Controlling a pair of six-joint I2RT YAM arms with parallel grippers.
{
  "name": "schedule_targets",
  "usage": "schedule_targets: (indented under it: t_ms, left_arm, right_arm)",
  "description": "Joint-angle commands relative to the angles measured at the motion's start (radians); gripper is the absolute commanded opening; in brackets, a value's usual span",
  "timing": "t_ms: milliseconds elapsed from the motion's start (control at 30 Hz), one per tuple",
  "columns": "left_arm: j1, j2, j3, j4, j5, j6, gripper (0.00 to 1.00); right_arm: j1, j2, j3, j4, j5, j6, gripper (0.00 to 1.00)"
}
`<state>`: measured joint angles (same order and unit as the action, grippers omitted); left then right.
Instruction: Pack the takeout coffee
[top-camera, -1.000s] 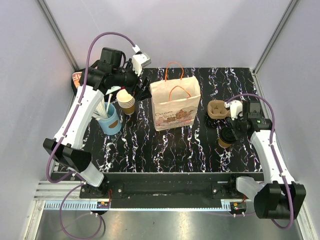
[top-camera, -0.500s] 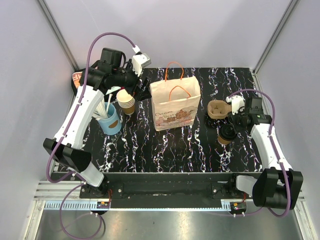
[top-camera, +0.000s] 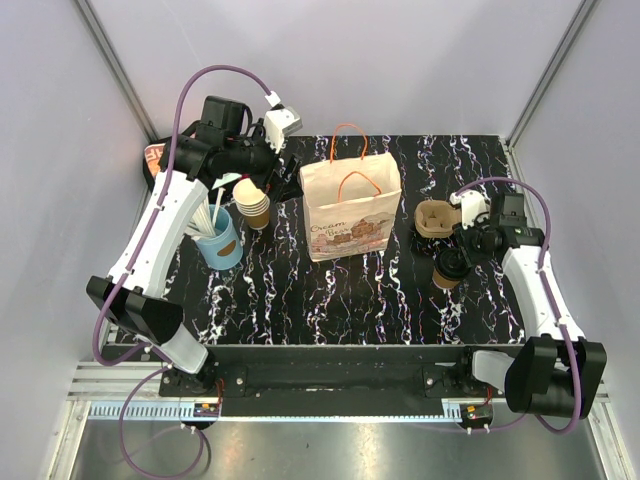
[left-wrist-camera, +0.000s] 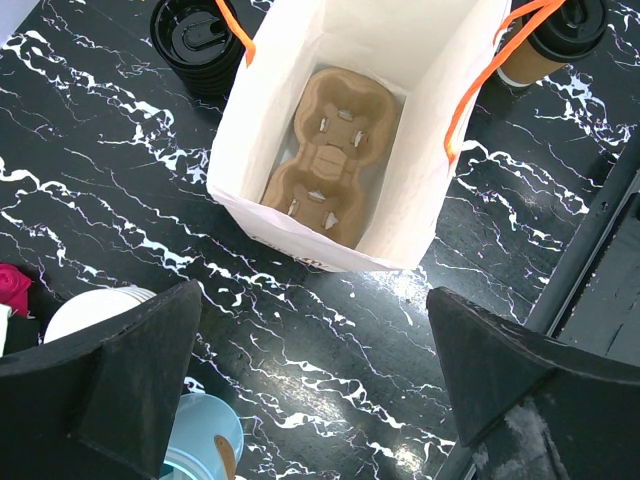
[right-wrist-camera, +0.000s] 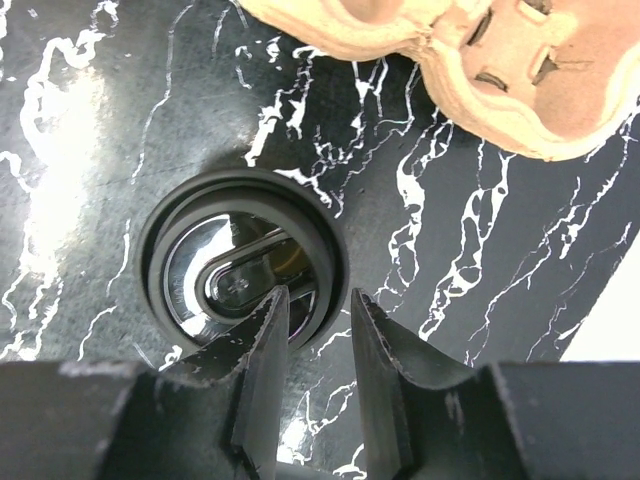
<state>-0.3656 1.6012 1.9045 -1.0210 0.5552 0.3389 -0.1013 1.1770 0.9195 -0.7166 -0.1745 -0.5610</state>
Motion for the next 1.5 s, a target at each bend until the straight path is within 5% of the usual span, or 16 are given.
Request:
schedule_targets:
  t_ms: [0, 1267, 1467]
  left_arm:
    - [0.001, -0.003, 0.004, 0.032, 0.025, -0.011, 0.99]
    - [0.001, 0.026, 0.002, 0.029, 0.041, -0.026, 0.99]
    - [0.001, 0.025, -0.001, 0.029, 0.045, -0.028, 0.99]
  right_arm:
    - [-0.005, -0.031, 0.064, -0.040, -0.052, -0.028, 0.38]
    - [-0.020, 0.131, 0.093, 0.008, -0.086, -0.120, 0.29]
    - [-0.018, 0.124, 0.100, -0.012, -0.089, -0.123, 0.11]
